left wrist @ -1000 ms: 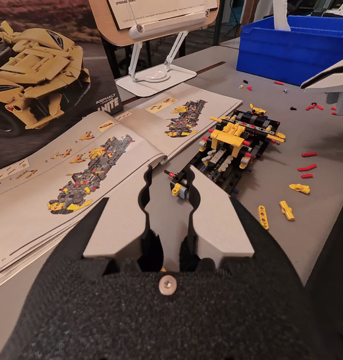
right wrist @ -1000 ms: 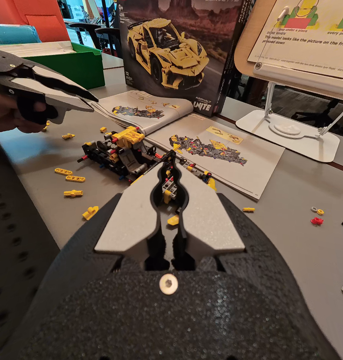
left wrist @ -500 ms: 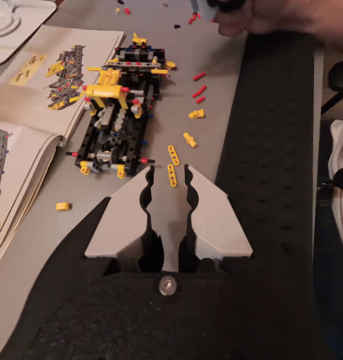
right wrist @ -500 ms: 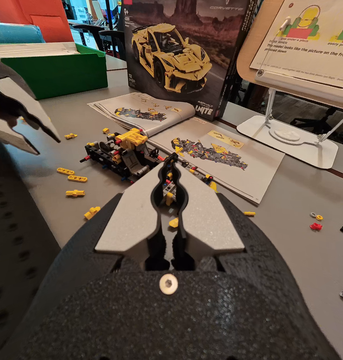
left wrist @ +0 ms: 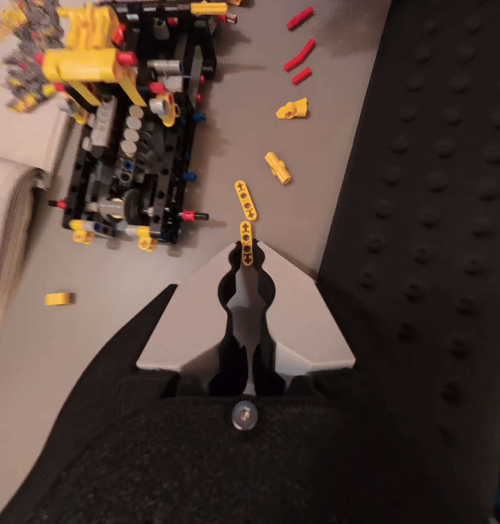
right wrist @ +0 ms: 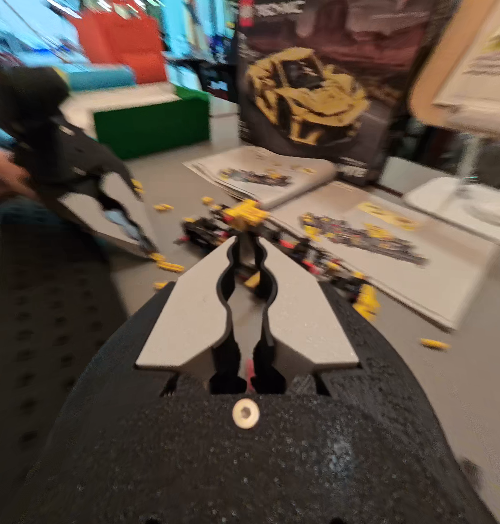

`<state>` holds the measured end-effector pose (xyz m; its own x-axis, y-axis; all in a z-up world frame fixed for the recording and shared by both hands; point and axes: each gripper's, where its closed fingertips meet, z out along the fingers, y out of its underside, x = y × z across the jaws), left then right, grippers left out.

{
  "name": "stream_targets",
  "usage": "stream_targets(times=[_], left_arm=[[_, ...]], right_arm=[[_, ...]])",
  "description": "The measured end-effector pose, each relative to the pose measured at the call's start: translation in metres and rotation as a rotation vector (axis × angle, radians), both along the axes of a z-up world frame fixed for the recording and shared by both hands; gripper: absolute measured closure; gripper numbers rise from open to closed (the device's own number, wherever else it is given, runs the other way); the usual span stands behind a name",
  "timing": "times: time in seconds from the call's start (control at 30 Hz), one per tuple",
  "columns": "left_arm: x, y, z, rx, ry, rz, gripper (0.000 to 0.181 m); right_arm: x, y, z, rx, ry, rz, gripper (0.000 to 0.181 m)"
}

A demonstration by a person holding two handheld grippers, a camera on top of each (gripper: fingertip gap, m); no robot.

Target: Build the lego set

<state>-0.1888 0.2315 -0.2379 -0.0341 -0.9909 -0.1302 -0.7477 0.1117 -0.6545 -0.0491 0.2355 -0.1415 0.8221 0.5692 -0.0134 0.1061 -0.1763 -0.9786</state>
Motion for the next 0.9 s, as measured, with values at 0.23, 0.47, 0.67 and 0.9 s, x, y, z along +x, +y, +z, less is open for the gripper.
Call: stream_targets(times=[0.23, 0.47, 0.67, 0.9], left_arm=[[0.024, -0.025, 0.084, 0.422, -0.281, -0.148, 0.174], [0.030, -0.037, 0.098, 0.440, -0.336, -0.160, 0.174], [0.038, -0.037, 0.125, -0.144, -0.625, -0.004, 0.155], [0.048, -0.050, 0.129, -0.579, -0.778, -0.016, 0.176]], right_arm=[[-0.115, -0.022, -0.008, -0.374, 0.357, 0.387, 0.151], [-0.115, -0.036, 0.003, -0.418, 0.475, 0.500, 0.178], [-0.104, -0.046, 0.031, -0.343, 0.617, 0.586, 0.179], [-0.104, -0.045, 0.037, -0.249, 0.573, 0.572, 0.178]])
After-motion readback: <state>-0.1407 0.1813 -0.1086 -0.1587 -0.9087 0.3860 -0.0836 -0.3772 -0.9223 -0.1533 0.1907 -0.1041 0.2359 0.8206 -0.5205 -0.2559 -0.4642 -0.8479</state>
